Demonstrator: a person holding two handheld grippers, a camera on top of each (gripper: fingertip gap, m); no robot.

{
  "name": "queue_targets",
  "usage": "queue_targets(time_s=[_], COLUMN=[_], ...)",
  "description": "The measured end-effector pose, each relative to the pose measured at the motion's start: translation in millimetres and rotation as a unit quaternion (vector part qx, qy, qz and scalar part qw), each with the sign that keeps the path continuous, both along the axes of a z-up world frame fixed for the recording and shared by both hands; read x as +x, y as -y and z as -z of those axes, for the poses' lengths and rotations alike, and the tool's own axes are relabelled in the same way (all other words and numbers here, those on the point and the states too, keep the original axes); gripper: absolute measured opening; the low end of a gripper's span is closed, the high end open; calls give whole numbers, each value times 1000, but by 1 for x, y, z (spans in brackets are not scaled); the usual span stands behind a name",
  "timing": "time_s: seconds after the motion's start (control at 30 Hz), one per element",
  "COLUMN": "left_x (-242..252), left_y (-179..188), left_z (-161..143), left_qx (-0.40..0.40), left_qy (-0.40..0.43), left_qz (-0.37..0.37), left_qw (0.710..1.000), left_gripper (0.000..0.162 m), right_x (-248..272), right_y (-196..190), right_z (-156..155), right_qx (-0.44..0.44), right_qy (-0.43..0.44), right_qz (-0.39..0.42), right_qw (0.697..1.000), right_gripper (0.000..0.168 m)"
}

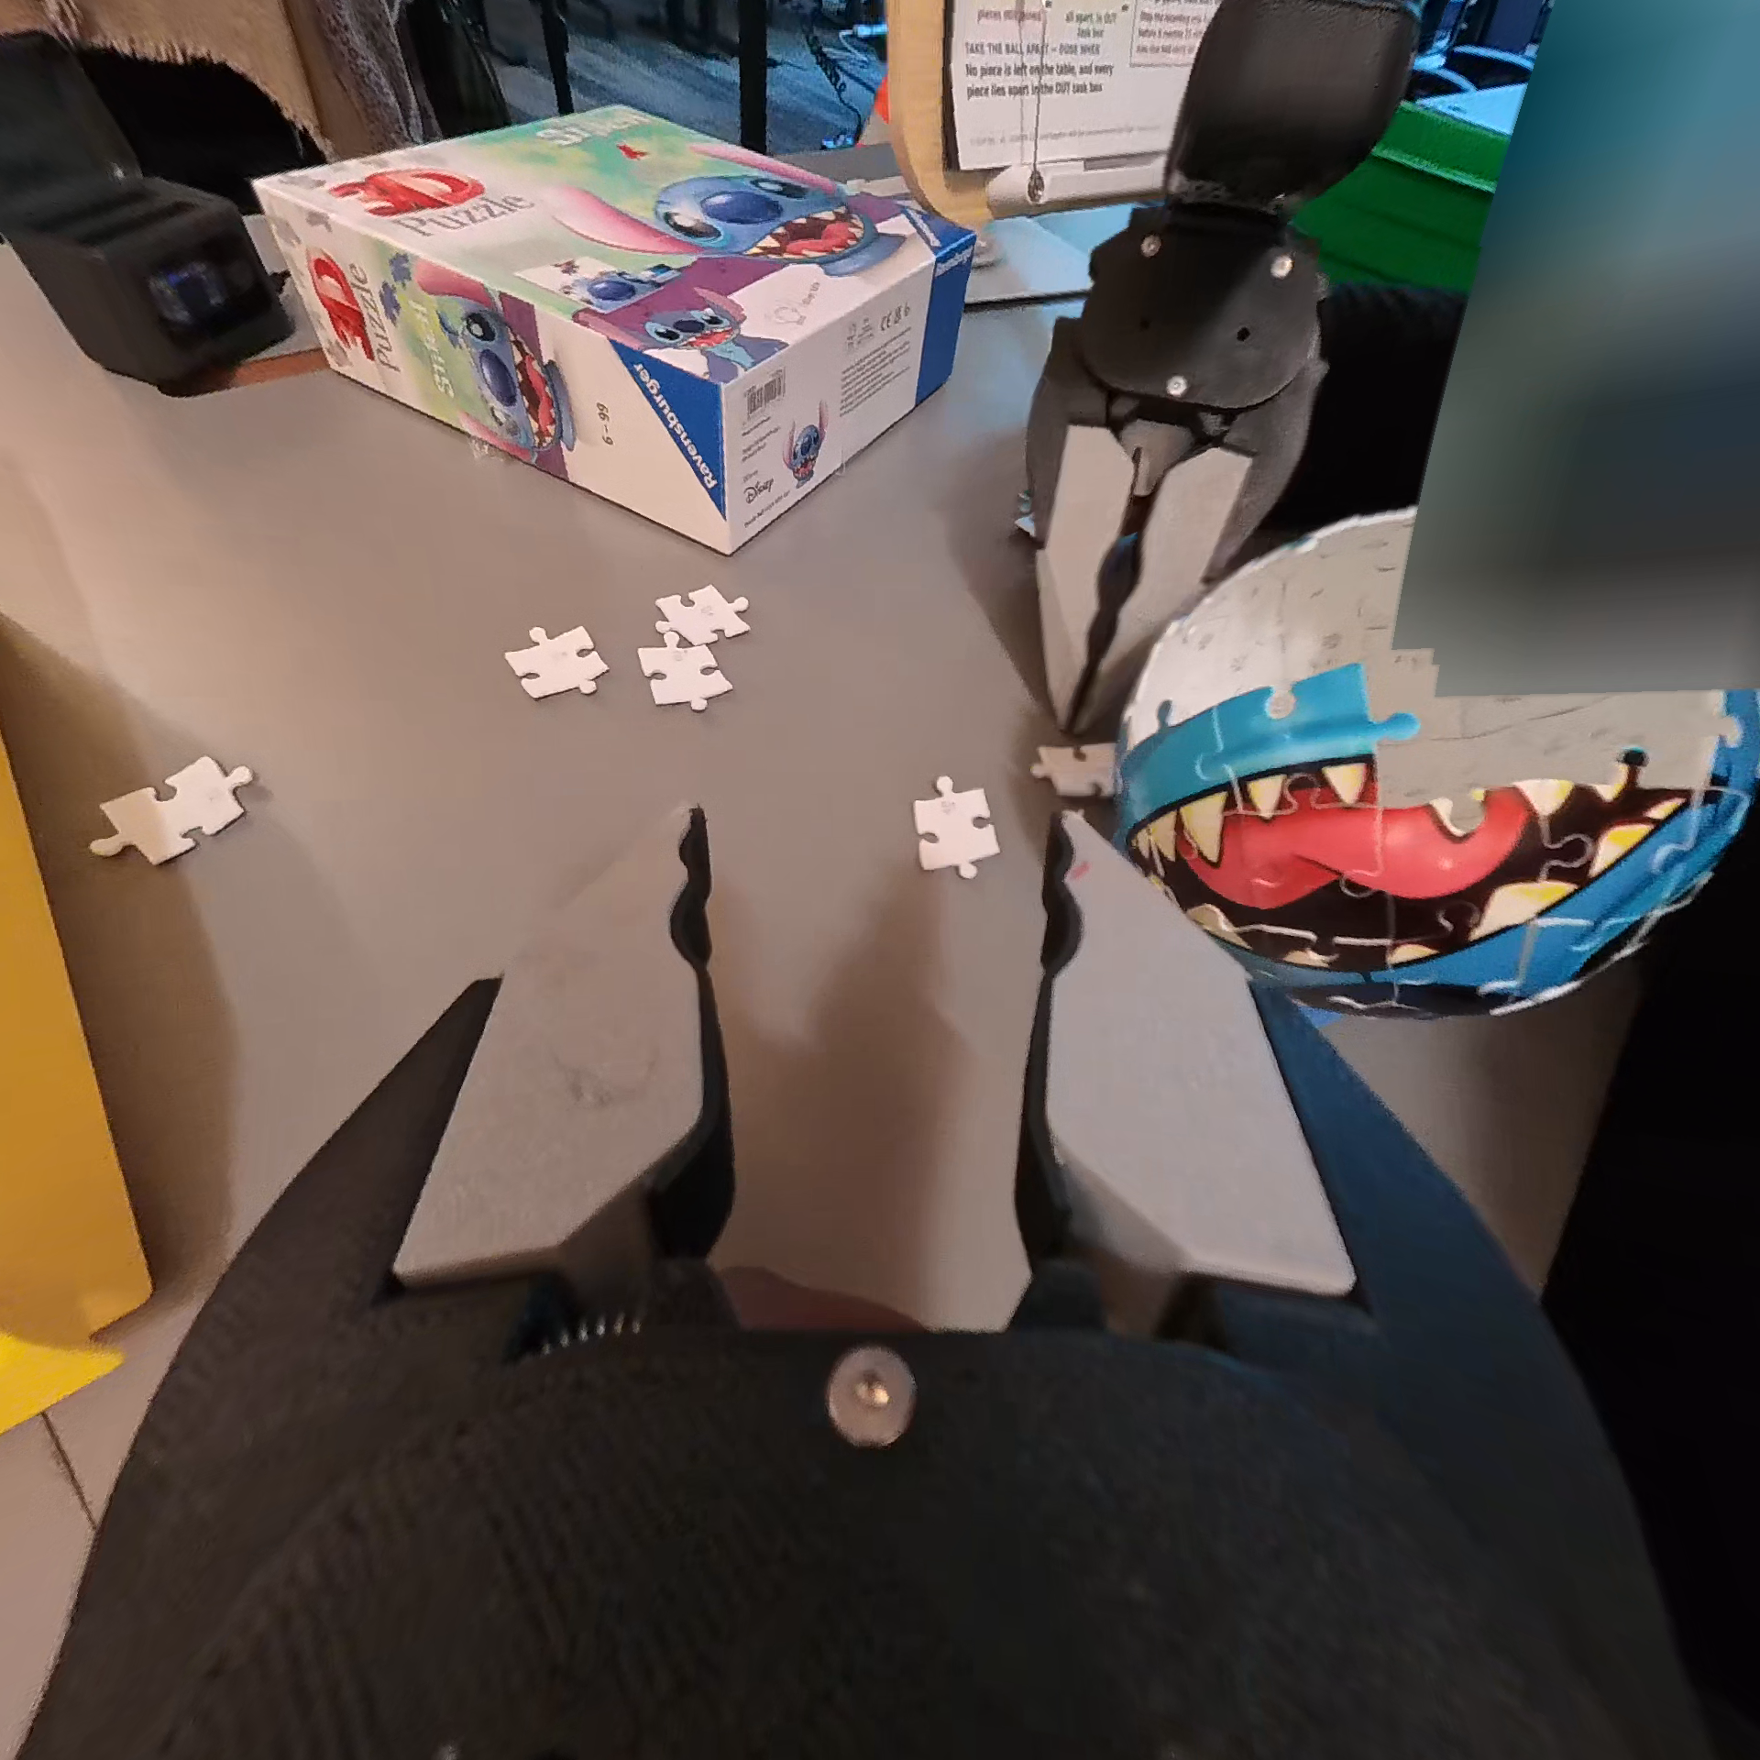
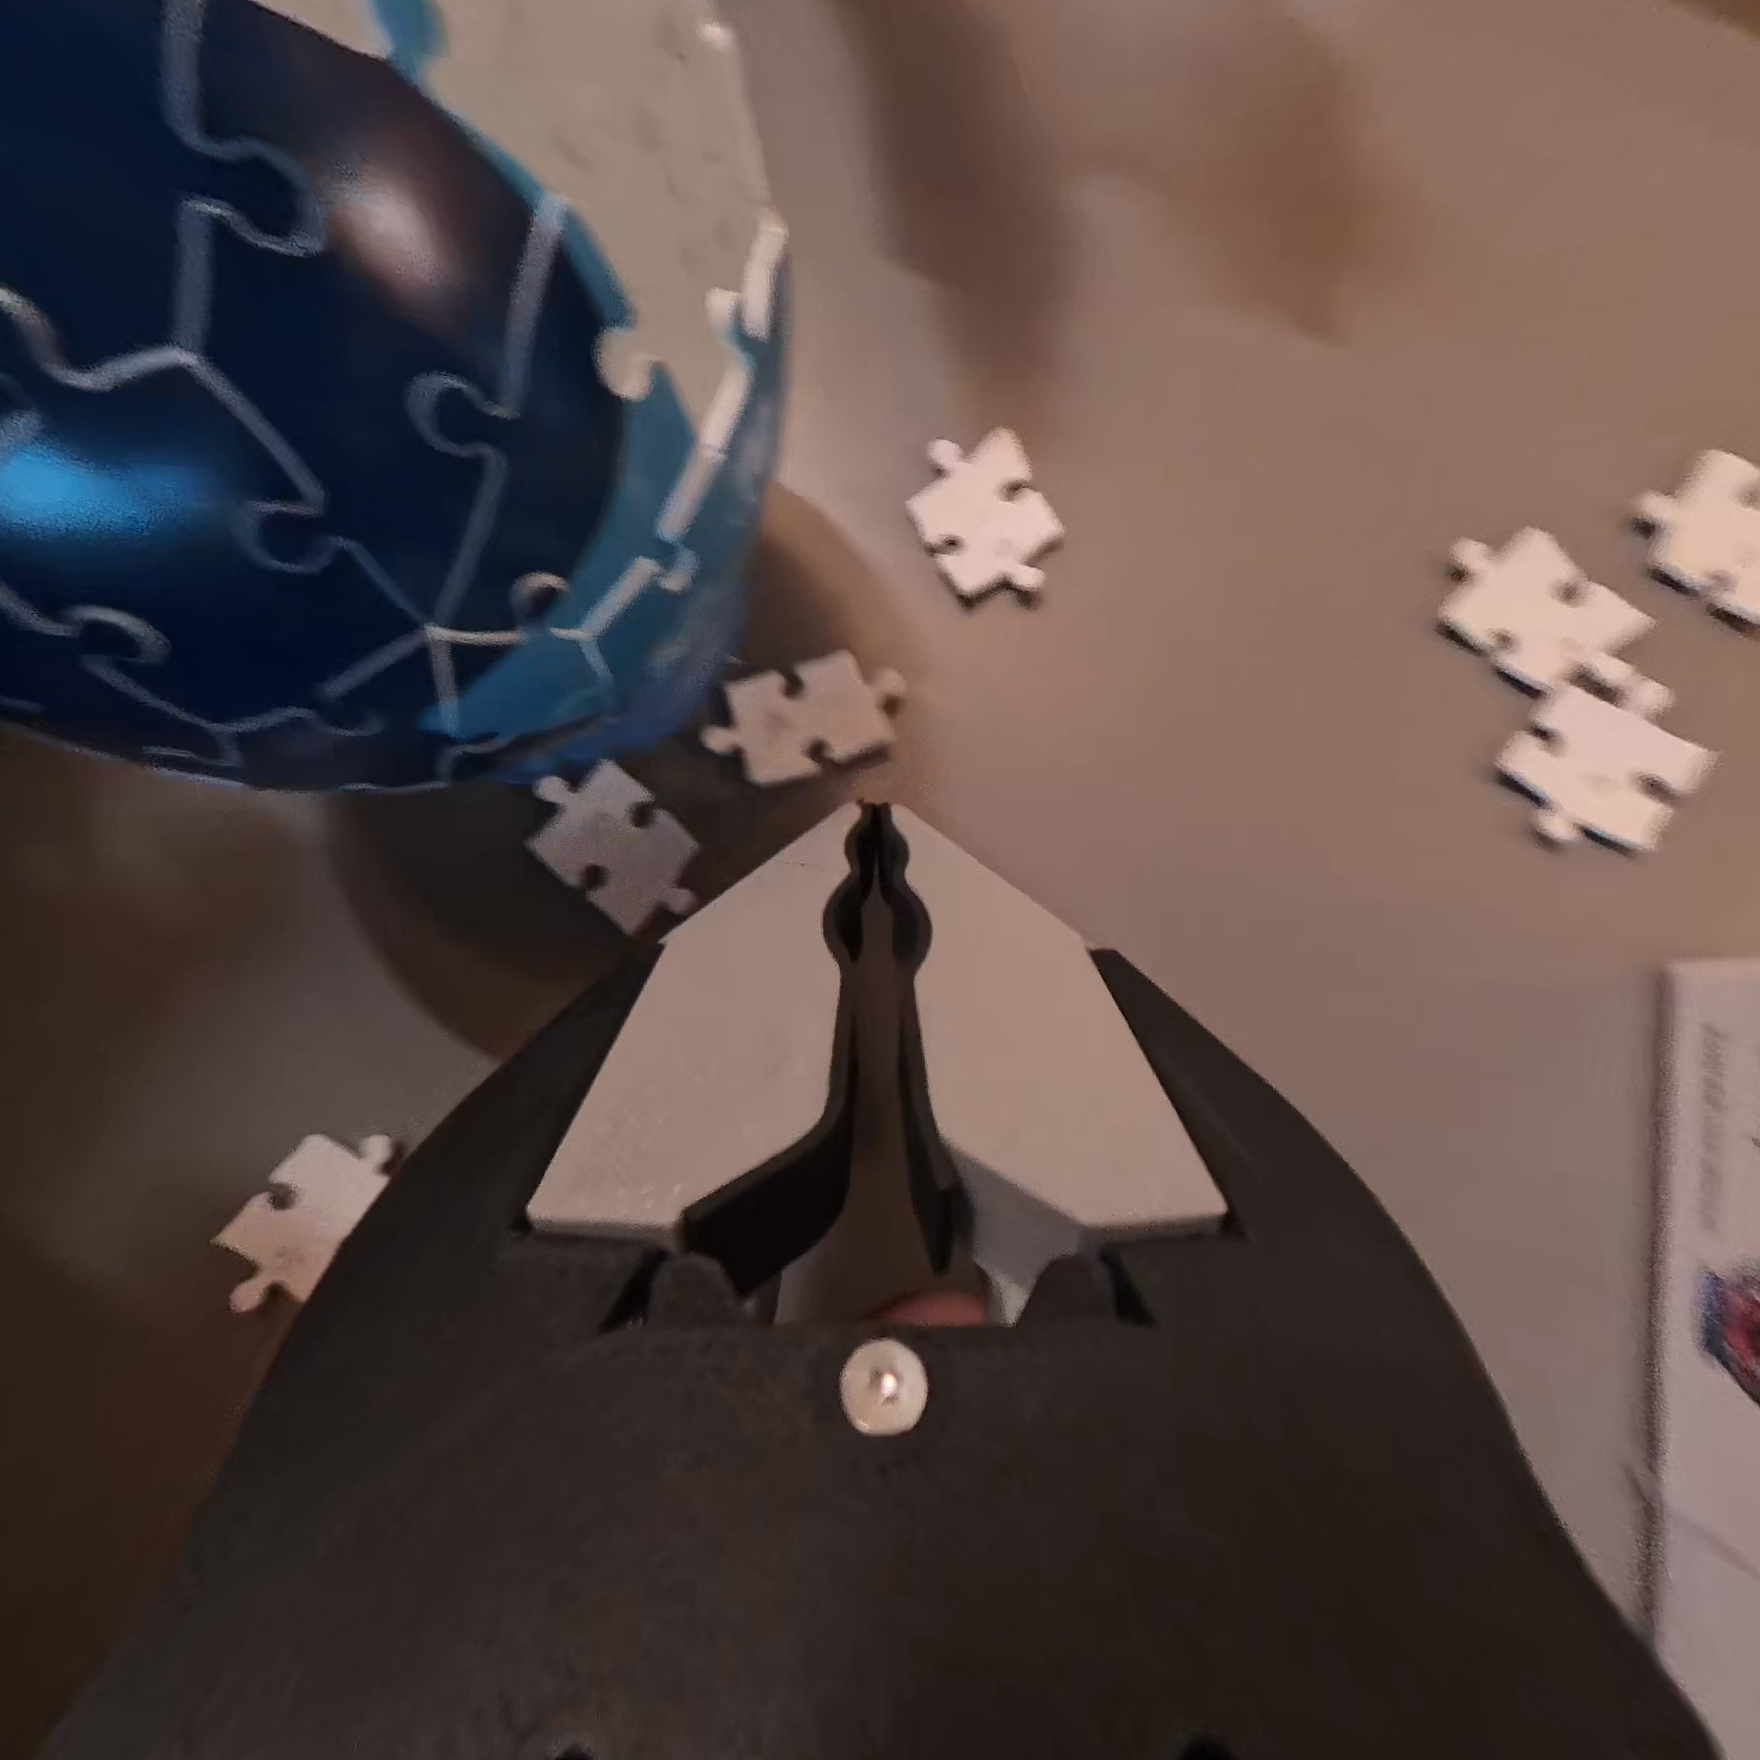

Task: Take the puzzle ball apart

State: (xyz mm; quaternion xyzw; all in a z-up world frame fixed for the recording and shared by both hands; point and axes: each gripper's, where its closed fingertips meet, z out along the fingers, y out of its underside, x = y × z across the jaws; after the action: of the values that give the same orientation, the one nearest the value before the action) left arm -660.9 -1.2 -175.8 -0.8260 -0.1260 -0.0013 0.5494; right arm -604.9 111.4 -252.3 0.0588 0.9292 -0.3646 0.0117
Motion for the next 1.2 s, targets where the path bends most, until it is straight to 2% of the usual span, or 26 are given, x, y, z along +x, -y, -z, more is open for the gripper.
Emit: queue_targets(time_s=[0.07, 0.17, 0.2, 0.27, 0.37, 0.47, 0.53, 0.57, 0.6, 0.77, 0.83, 0.87, 0.93, 1.0, 1.13, 1.2], left_x=[-1, 0, 2, 6, 11, 26, 37, 40, 40, 33, 24, 17, 1, -7, -9, -5], left_y=[-1, 1, 1, 3, 5, 6, 9, 11, 12, 9, 6, 4, -5, -20, -46, -54], left_z=[-2, -4, -5, -4, 1, 5, 8, 9, 10, 9, 4, 0, -18, -36, -31, -35], left_qx=[2, 2, 3, 3, 3, 21, 21, 19, 18, 15, 7, 3, 10, 18, -41, -25], left_qy=[6, -4, -4, 1, 5, 26, 37, 34, 30, 67, 61, 53, 38, 39, 34, 47], left_qz=[2, 0, 1, 5, 10, 54, 92, 105, 113, 119, 105, 91, 53, 38, 52, 61], left_qw=[1000, 1000, 1000, 1000, 1000, 998, 995, 994, 993, 990, 993, 994, 998, 998, 997, 997], left_gripper=[68, 68, 68, 68, 69, 70, 71, 72, 72, 70, 68, 67, 63, 54, 55, 52], right_x=[-14, -12, -13, -9, 3, 5, 5, 5, 6, 2, -10, -15, -23, -33, -38, -43], right_y=[-10, -11, -12, -7, 8, 22, 26, 25, 24, 8, 0, -2, -3, -9, -24, -36], right_z=[-5, -24, -25, -22, -4, -1, -1, -1, -1, -2, -5, -12, -33, -38, -27, -23], right_qx=[5, -42, -44, -47, -24, -30, -32, -30, -29, -26, -31, -43, -79, -62, -36, -32], right_qy=[-21, -11, -16, -17, -8, -29, -32, -38, -42, -35, -55, -65, -95, -132, -130, -121], right_qz=[38, 57, 66, 71, 45, 8, -4, -7, -11, 11, 34, 41, 50, 65, 97, 131], right_qw=[999, 997, 997, 996, 999, 999, 999, 999, 999, 999, 997, 996, 991, 987, 986, 983], right_gripper=[0, 0, 4, 32, 51, 54, 47, 31, 26, 24, 16, 1, 0, 0, 0, 0])
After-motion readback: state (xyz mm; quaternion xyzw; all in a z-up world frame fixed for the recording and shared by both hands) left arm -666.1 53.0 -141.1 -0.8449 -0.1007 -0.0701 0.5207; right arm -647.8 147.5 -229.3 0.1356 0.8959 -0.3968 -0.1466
